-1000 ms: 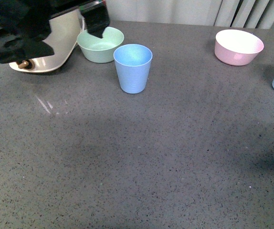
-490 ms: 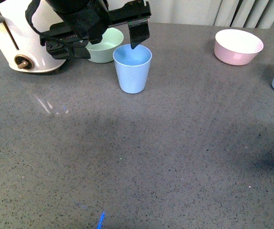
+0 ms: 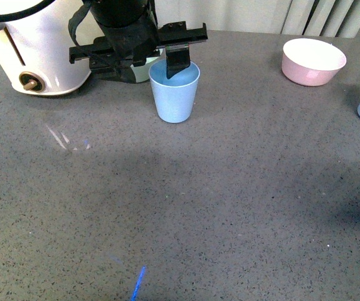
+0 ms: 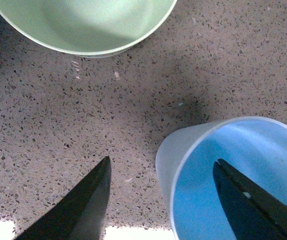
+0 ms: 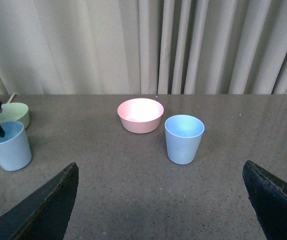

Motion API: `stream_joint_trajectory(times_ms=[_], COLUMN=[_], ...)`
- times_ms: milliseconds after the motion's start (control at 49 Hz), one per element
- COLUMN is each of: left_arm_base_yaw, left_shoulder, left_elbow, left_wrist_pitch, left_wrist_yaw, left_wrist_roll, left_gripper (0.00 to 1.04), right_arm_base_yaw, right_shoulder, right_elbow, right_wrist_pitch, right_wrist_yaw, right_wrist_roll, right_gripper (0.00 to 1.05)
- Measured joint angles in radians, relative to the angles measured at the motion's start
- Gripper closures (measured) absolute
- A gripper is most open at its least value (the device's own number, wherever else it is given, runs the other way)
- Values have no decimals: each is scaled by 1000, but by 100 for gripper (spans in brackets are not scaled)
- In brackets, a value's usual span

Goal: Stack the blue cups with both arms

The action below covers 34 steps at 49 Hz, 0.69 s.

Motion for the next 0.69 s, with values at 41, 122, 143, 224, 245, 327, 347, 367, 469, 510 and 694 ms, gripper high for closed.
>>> stream_joint_trajectory(times_ms=[41,122,143,224,245,327,347,367,469,510,694], left_arm_base_yaw=[-6,-20,-23,-37,-40,-55,-60,-64,-97,-114,-195], left_shoulder=[0,0,0,0,0,-3,-6,-10,-42,-56,-80], left_elbow=[1,1,1,1,1,0,-2,-3,-18,-22,-34], left_wrist_pitch=[-1,-9,-14,-48,-55,-76,-78,-79,-87,-92,-101], left_wrist_yaw=[0,2,3,10,11,26,28,28,27,21,13], left_wrist_roll=[0,0,0,0,0,-8,-10,-12,-20,-22,-25], left_gripper=[54,70,74,90,93,103,103,103,103,103,103], right_arm_base_yaw=[0,0,0,0,0,0,0,0,0,0,0], right_shoulder=[0,0,0,0,0,0,0,0,0,0,0], right_elbow=[0,0,0,0,0,0,0,0,0,0,0], right_wrist_pitch=[0,0,0,0,0,0,0,0,0,0,0], right_wrist_yaw=[0,0,0,0,0,0,0,0,0,0,0], right_wrist_roll=[0,0,0,0,0,0,0,0,0,0,0], right_gripper=[9,9,9,9,9,9,9,9,9,9,9])
